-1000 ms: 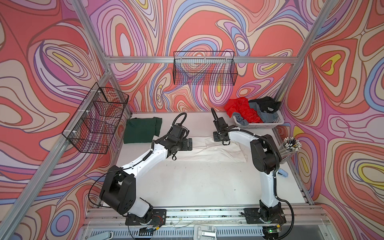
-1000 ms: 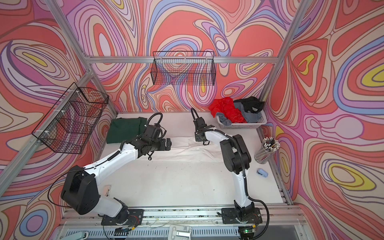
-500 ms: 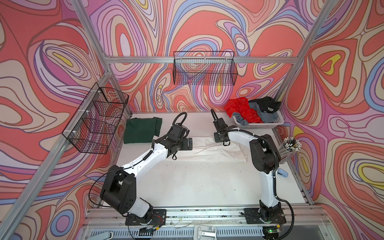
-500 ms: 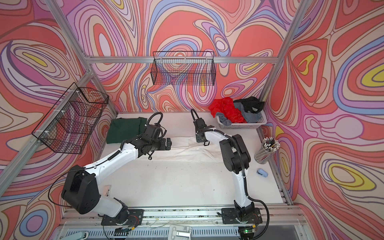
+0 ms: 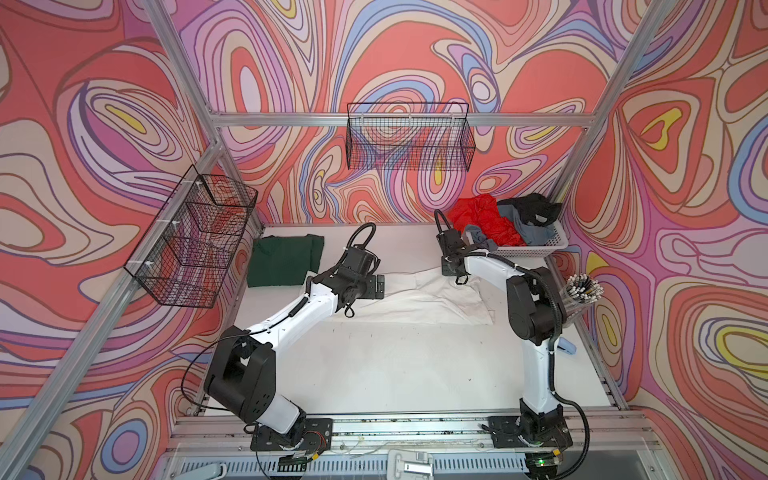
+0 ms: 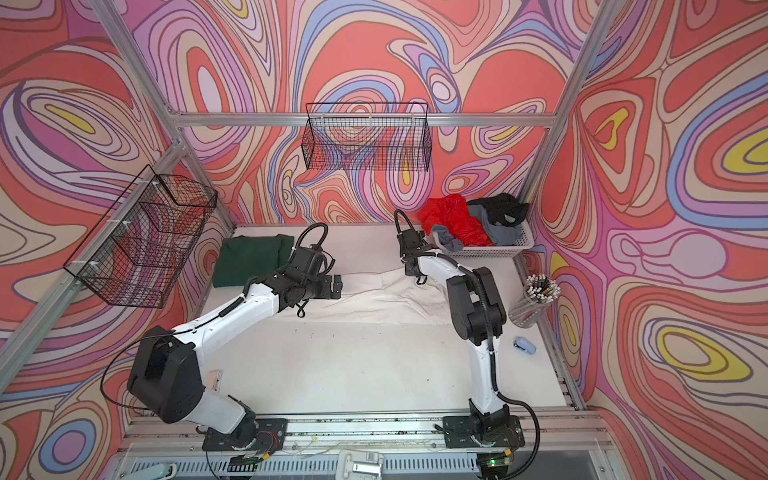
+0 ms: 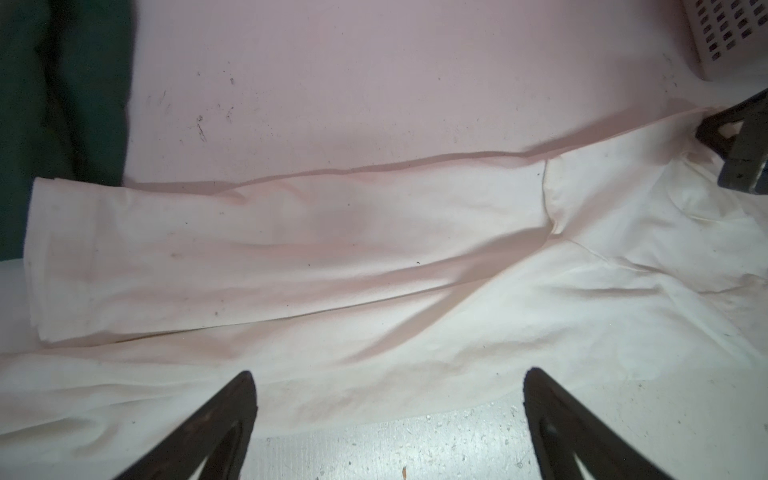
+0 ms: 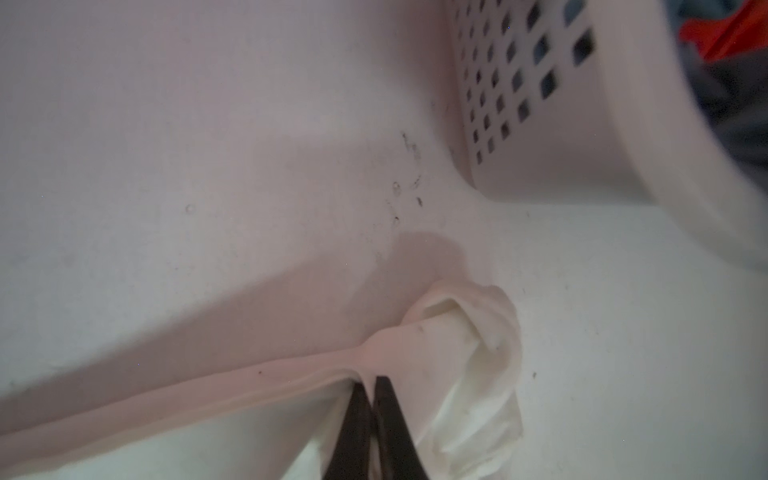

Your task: Fold and stack the t-shirts

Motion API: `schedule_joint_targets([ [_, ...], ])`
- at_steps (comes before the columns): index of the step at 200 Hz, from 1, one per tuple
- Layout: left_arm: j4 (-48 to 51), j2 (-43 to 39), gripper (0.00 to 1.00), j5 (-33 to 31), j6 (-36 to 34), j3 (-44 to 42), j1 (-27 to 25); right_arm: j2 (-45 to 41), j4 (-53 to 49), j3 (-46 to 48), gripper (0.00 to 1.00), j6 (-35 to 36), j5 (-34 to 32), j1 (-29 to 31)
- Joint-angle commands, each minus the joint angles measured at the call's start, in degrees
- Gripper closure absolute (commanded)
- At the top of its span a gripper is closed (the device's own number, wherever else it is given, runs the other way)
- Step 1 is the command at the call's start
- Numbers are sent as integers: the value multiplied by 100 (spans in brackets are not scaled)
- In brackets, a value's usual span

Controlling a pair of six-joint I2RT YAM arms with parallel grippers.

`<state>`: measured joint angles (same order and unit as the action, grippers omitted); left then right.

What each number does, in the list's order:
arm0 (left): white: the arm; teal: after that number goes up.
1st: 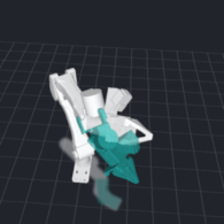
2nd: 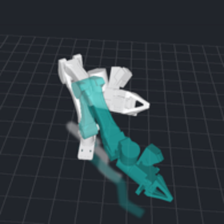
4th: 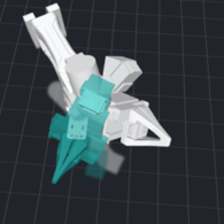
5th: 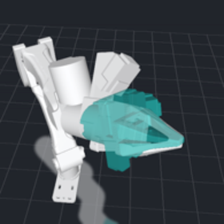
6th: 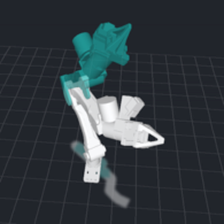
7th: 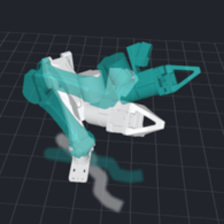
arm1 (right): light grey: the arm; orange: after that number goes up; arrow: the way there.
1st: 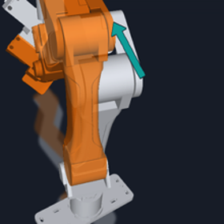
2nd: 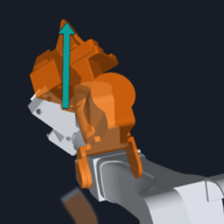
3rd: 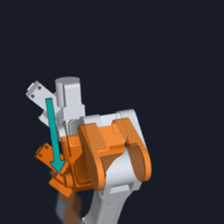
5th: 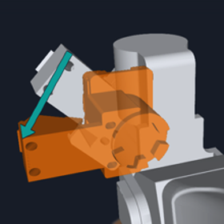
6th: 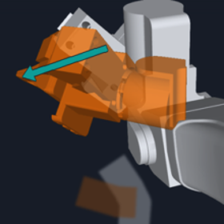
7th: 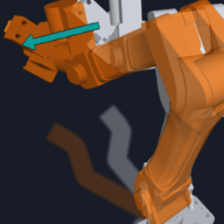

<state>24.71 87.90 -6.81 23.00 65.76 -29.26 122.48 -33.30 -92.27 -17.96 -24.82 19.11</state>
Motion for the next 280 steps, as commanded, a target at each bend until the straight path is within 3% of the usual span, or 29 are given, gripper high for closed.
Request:
schedule_joint_targets([
  [1, 168, 69, 0, -138, -165, 87, 25, 48, -308, -262, 100, -173, -214, -5],
  [59, 323, 285, 0, -101, -338, 117, 25, 180, -541, -480, 100, -204, -284, -72],
  [154, 913, 439, 0, -742, -90, -95, 53, 258, -594, -495, 100, -318, -157, -272],
  [212, 855, 502, 0, -699, -36, -343, 634, 168, -581, -412, 100, -261, -157, -368],
  [247, 984, 941, 0, -883, -124, -336, 784, 48, -514, -267, 100, -228, -137, -434],
  [280, 1084, 1471, 0, -553, -103, -115, 1000, -23, -479, -162, 100, -202, -106, -452],
])
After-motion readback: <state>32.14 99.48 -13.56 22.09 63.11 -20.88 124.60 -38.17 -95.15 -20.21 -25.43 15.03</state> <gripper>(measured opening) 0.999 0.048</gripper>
